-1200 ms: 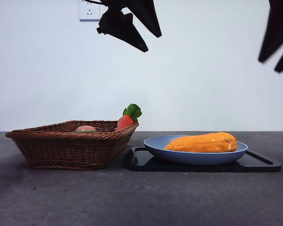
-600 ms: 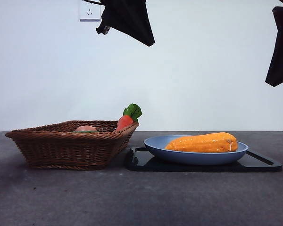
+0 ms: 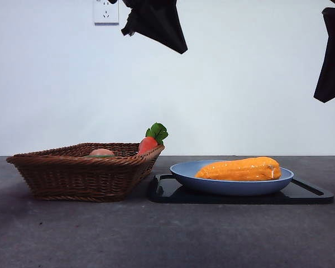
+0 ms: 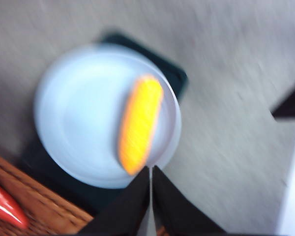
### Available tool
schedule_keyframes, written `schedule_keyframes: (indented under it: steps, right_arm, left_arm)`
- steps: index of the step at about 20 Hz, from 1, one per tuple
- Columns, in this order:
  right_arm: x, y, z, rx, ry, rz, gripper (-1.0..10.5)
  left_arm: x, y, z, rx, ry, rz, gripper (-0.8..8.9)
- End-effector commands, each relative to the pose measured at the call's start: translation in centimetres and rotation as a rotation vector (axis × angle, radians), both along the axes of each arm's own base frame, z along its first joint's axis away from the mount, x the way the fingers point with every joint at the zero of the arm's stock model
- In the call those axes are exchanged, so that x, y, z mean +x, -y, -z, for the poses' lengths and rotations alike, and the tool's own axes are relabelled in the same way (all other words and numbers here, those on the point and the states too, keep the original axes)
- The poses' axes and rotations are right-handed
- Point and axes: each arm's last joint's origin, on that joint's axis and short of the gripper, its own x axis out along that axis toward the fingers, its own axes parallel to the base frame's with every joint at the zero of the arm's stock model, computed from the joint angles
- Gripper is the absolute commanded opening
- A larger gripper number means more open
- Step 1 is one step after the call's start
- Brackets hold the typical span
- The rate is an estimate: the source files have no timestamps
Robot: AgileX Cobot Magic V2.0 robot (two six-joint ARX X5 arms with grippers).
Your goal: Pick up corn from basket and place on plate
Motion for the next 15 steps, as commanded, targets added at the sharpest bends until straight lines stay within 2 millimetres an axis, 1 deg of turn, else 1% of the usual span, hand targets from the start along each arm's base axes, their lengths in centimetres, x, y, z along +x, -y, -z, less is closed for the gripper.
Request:
schedule_keyframes:
  steps: [1, 2, 4, 6, 8, 10, 12, 13, 15]
  right_arm:
    - [0.2, -0.2, -0.2, 0.001, 0.01, -0.008, 0.0]
    - [0.2, -0.2, -0.2, 0.001, 0.01, -0.008, 0.0]
    - [0.2, -0.2, -0.1, 0.001, 0.01, -0.008, 0.0]
    - [0.2, -0.2, -0.1, 0.001, 0.01, -0.008, 0.0]
    - [0.2, -0.2, -0.1, 0.001, 0.01, -0.008, 0.0]
    - [0.2, -0.2, -0.1, 0.001, 0.01, -0.008, 0.0]
    - [0.2, -0.2, -0.1, 0.001, 0.01, -0.008, 0.0]
    - [0.2, -0.2, -0.1, 0.001, 0.01, -0.008, 0.0]
    - [0.2, -0.2, -0.1, 0.001, 0.01, -0.008, 0.0]
  left_arm:
    - [0.1, 0.0, -1.0, -0.029, 0.025, -0.015, 0.08]
    - [0.4, -0.5, -0.9, -0.012, 0.034, -0.043, 0.08]
    - [0.7, -1.8, -1.6, -0.022, 0.046, -0.084, 0.08]
    - [0.5, -3.6, -3.0, -0.041, 0.083, -0.118, 0.08]
    - [-0.2, -5.8, -4.7, -0.07, 0.149, -0.153, 0.08]
    - [-1.3, -8.6, -6.3, -0.105, 0.22, -0.214, 0.08]
    - [-2.8, -11.7, -6.9, -0.146, 0.288, -0.298, 0.08]
    - [-3.6, -13.2, -6.8, -0.167, 0.321, -0.346, 0.08]
    - [-6.1, -16.3, -5.8, -0.214, 0.386, -0.452, 0.08]
